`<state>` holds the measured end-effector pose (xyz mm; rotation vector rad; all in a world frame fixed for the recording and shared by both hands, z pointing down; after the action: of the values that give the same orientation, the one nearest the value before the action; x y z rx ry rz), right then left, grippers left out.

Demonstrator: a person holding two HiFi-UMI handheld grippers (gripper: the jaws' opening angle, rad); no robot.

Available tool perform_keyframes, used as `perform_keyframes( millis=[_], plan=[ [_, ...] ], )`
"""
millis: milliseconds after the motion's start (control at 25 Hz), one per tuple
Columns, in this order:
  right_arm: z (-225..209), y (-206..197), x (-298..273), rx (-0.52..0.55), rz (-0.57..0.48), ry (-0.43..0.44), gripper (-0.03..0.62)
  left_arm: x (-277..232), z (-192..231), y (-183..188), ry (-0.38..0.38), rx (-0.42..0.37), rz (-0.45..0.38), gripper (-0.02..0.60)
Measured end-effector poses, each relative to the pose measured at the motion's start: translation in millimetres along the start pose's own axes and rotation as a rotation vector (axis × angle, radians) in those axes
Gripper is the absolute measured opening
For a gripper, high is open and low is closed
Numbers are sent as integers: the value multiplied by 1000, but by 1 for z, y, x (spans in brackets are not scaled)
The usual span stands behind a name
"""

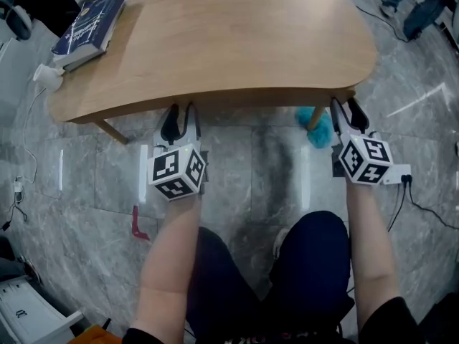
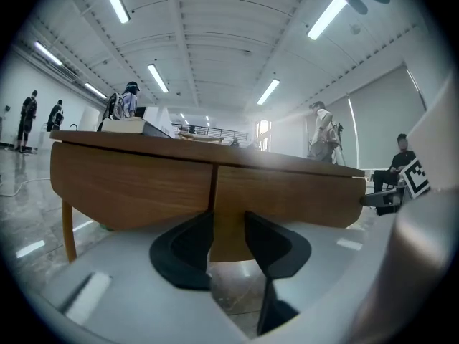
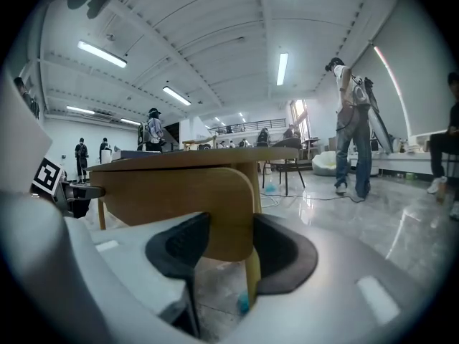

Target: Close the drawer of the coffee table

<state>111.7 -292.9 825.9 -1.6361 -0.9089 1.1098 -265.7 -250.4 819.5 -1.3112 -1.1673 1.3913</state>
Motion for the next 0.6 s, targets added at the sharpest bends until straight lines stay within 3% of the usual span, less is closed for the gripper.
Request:
perform_keyframes(
  millis=[600],
  plan=[
    [-3, 6, -18, -6, -19, -73, 181, -20, 0, 4, 73, 25, 22, 130]
  ],
)
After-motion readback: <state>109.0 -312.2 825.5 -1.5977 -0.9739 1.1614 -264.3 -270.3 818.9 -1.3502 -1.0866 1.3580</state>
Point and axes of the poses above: the fingertips, and each gripper's own axes: x backward along the fingers, z to its left, y out of its top, the point moved 2 cm from there along x, backward along the fingers, and after that the axes turned 5 degrees about -x, right-handed, at the moved point
